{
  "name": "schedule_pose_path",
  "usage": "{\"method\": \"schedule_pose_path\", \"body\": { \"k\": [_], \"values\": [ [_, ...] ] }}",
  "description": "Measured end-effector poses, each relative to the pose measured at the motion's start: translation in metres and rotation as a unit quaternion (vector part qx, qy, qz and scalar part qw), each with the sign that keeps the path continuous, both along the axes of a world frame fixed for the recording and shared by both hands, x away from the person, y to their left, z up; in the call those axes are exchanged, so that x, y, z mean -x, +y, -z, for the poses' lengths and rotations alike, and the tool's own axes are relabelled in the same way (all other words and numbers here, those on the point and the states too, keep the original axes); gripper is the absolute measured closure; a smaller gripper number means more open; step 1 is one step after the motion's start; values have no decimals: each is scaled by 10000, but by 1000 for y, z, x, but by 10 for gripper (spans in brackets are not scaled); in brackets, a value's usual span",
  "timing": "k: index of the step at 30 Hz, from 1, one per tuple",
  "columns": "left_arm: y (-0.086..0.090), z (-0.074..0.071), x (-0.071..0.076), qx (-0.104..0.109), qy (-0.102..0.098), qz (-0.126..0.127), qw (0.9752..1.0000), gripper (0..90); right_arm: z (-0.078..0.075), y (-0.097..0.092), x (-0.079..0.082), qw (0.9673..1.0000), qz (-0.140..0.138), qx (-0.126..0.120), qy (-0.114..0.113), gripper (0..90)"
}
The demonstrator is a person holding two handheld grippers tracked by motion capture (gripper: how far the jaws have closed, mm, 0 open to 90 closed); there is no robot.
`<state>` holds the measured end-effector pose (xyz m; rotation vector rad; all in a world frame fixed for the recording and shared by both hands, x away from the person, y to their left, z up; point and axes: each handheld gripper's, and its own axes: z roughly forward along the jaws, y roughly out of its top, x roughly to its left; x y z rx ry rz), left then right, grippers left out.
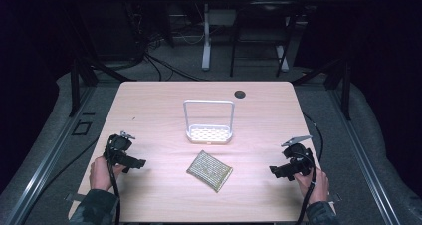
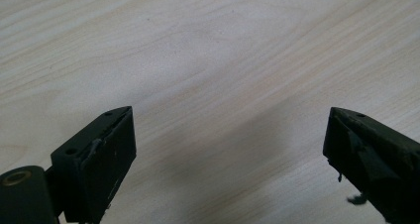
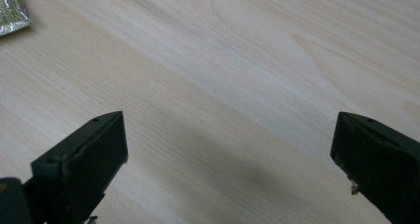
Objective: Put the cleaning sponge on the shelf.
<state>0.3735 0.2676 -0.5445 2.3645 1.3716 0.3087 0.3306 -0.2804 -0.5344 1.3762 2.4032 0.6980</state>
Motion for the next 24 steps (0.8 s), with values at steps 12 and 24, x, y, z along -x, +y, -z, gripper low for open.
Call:
{"method": "schedule_pose_path", "body": {
  "k": [12,24],
  "values": [
    [-2,-1,0,135,-19,151,9998,35,-13,16,9,9996,-223,-44,-168,36],
    [-1,-1,0,172,-9,146,9997,16,-21,53,15,9965,-819,-12,-139,47]
  ]
}}
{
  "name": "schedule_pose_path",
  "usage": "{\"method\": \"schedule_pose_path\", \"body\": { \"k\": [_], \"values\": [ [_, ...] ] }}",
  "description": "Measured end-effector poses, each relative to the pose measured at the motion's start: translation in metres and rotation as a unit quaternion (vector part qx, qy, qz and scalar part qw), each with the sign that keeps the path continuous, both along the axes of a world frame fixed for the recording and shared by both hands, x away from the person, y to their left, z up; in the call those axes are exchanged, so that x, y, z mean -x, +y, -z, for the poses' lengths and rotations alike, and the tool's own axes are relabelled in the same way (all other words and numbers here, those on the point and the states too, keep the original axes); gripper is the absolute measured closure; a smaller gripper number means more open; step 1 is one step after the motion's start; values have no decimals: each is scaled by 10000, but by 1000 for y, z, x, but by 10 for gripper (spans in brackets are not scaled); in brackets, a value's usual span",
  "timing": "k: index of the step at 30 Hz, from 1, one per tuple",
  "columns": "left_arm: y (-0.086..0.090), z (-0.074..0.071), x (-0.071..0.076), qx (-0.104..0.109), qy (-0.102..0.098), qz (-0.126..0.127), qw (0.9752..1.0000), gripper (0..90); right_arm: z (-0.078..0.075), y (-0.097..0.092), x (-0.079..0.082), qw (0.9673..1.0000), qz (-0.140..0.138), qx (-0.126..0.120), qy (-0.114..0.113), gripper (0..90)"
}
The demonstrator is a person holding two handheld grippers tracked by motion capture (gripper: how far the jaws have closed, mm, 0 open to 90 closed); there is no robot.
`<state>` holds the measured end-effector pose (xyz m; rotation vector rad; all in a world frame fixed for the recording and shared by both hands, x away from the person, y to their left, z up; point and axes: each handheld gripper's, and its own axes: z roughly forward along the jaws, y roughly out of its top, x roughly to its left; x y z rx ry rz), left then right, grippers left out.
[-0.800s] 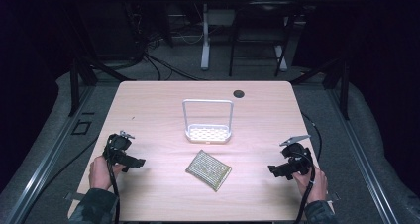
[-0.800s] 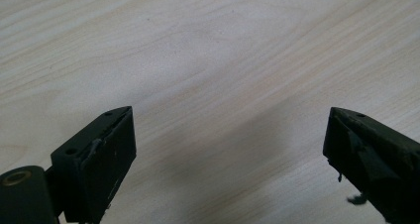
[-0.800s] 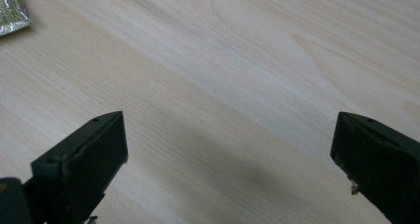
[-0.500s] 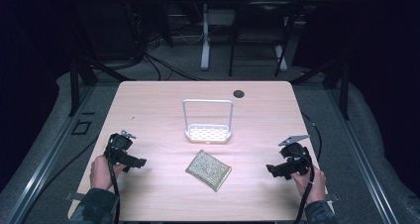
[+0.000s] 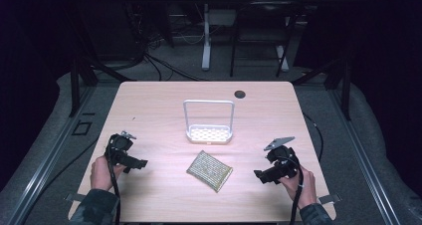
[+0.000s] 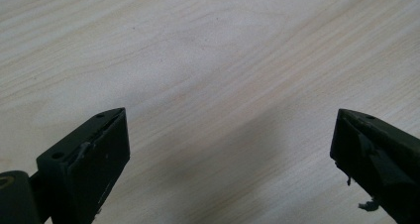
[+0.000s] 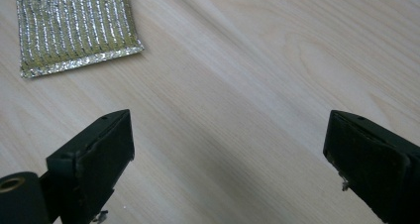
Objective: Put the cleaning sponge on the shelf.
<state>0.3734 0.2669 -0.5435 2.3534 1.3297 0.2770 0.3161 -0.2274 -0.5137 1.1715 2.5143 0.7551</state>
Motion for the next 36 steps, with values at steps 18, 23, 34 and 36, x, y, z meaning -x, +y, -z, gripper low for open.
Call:
{"method": "schedule_pose_path", "body": {
  "k": [18,23,34,36],
  "values": [
    [-1,0,0,-28,-18,45,10000,9,0,58,1,9973,-712,-114,167,37],
    [-2,1,0,-18,18,36,10000,7,2,73,1,9955,-918,-111,204,13],
    [-3,2,-1,-54,29,88,9999,5,14,102,-7,9896,-1405,-5,295,0],
    [-3,2,-1,-48,31,95,9999,4,18,110,-11,9877,-1527,68,332,0]
  ]
}}
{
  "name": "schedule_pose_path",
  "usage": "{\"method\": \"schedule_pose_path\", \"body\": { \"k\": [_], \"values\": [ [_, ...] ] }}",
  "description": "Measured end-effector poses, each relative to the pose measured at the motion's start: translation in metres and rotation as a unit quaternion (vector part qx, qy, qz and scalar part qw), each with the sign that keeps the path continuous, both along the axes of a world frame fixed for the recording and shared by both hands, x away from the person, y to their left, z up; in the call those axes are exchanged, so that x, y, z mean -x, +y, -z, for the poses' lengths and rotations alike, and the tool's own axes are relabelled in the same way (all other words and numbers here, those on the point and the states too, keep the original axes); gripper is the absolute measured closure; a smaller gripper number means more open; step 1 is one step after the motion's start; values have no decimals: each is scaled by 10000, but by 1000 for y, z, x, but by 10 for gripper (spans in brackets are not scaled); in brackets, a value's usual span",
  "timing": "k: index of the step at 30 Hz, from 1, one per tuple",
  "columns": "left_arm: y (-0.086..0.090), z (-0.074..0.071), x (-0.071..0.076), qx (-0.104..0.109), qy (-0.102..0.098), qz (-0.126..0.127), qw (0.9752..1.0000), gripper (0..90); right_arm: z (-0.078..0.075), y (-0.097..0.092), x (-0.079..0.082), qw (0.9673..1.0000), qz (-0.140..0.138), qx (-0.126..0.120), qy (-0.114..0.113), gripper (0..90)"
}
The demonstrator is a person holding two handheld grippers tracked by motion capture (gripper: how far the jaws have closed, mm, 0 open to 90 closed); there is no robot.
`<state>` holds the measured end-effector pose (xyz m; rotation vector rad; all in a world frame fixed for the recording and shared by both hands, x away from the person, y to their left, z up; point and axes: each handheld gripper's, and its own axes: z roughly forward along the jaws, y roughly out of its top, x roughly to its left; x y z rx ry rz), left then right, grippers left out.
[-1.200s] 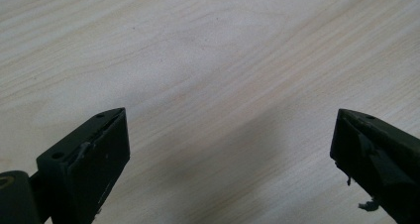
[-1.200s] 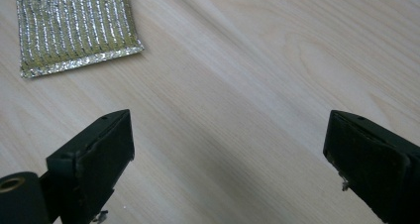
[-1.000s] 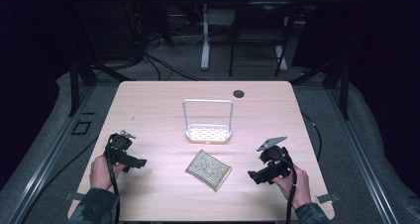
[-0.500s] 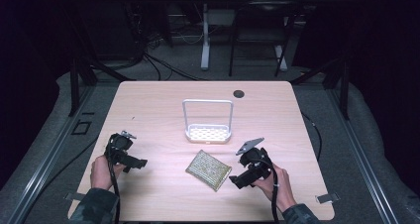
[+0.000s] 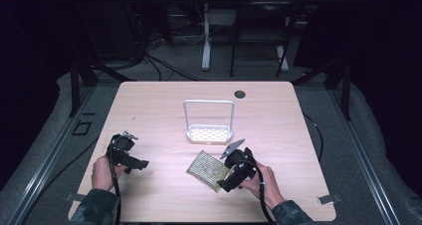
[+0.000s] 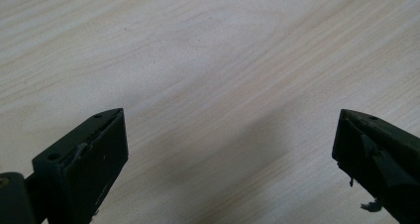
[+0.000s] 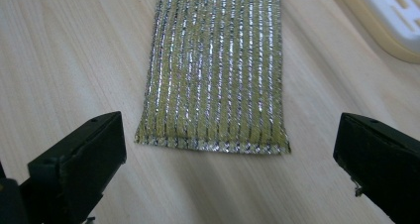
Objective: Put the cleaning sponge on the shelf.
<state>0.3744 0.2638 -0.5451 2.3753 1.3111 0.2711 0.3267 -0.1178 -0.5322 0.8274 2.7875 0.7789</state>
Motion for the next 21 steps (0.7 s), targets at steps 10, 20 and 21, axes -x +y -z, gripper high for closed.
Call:
{"method": "schedule_pose_path", "body": {
  "k": [10,20,21],
  "values": [
    [1,0,0,11,-5,26,10000,4,17,23,-13,9993,-295,209,109,59],
    [0,0,-1,16,12,46,10000,4,24,32,-19,9988,-336,259,234,69],
    [0,0,-1,22,11,51,10000,4,25,32,-20,9989,-335,212,242,70]
  ]
}}
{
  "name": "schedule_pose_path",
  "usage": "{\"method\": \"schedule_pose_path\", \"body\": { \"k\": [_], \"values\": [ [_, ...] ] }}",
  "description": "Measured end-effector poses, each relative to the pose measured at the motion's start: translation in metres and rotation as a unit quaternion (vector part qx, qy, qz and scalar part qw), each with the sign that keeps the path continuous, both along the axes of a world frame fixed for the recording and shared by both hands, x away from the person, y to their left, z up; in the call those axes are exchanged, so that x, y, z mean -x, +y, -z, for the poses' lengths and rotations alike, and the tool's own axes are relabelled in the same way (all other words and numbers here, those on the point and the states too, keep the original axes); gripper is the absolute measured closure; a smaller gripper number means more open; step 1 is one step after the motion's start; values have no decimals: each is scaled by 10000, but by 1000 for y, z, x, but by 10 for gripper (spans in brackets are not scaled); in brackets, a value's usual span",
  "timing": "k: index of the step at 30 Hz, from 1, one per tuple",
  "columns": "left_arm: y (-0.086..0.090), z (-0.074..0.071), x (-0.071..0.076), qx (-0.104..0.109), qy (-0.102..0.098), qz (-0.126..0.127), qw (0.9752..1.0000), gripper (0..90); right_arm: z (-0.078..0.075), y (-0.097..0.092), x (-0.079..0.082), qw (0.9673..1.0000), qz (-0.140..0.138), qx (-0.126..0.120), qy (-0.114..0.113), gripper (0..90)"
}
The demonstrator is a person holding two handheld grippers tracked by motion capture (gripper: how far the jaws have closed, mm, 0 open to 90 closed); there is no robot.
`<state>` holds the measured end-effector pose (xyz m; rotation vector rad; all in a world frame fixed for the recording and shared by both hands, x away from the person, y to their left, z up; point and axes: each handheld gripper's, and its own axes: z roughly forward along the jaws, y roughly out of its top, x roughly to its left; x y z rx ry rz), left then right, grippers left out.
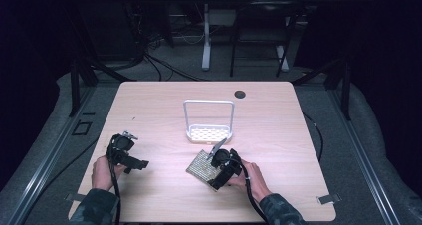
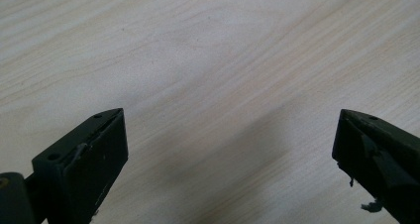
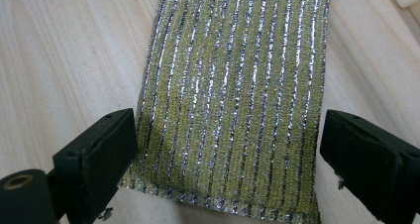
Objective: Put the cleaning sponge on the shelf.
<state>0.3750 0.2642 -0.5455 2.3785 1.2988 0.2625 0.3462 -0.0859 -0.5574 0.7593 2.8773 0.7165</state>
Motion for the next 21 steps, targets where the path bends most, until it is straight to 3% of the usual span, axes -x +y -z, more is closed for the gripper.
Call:
{"method": "schedule_pose_path", "body": {
  "k": [6,13,21],
  "values": [
    [0,0,0,15,10,-9,10000,5,-5,-1,2,9999,-13,-96,-53,39],
    [0,0,0,14,33,9,10000,5,3,5,4,9997,-76,216,-17,76],
    [-1,1,0,-17,61,12,10000,12,3,6,5,9995,-66,306,28,141]
  ]
}}
